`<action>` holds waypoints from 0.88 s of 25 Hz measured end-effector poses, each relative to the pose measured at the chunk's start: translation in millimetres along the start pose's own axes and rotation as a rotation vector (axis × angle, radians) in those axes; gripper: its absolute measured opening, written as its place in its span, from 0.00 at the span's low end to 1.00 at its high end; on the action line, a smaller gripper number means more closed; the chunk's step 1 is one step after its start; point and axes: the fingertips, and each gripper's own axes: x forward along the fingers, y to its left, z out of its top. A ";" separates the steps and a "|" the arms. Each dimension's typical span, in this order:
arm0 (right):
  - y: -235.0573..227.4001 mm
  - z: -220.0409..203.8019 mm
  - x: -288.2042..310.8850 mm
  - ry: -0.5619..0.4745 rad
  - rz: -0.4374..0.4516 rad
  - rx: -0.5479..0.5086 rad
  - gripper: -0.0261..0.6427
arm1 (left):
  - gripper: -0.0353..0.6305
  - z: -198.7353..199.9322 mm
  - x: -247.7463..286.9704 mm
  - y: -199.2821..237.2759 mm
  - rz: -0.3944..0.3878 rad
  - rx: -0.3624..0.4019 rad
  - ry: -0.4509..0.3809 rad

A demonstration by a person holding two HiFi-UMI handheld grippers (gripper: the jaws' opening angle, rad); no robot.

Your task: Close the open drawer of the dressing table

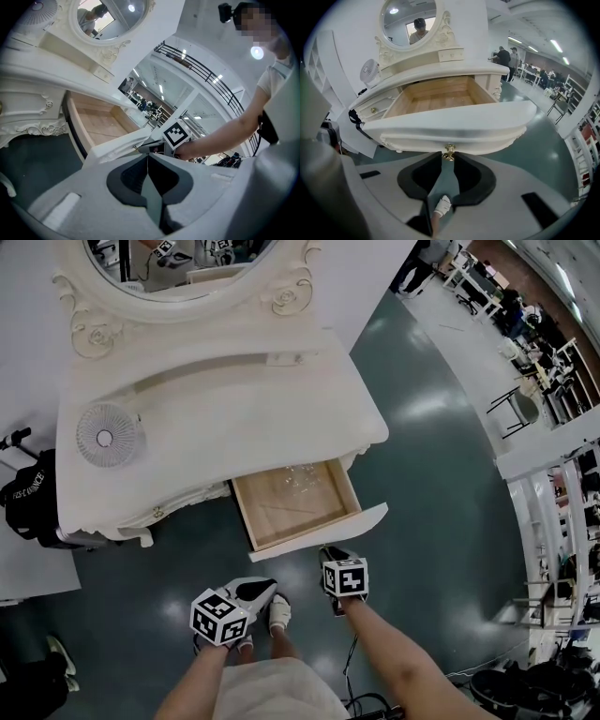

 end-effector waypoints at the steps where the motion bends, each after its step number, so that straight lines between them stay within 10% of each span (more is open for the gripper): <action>1: -0.1 2.4 1.5 -0.001 -0.001 0.001 0.17 | 0.07 1.1 -0.1 1.8 0.003 -0.001 0.000; 22: 5.9 54.9 30.6 -0.009 0.021 -0.019 0.17 | 0.07 13.2 -1.4 24.6 0.046 -0.042 -0.006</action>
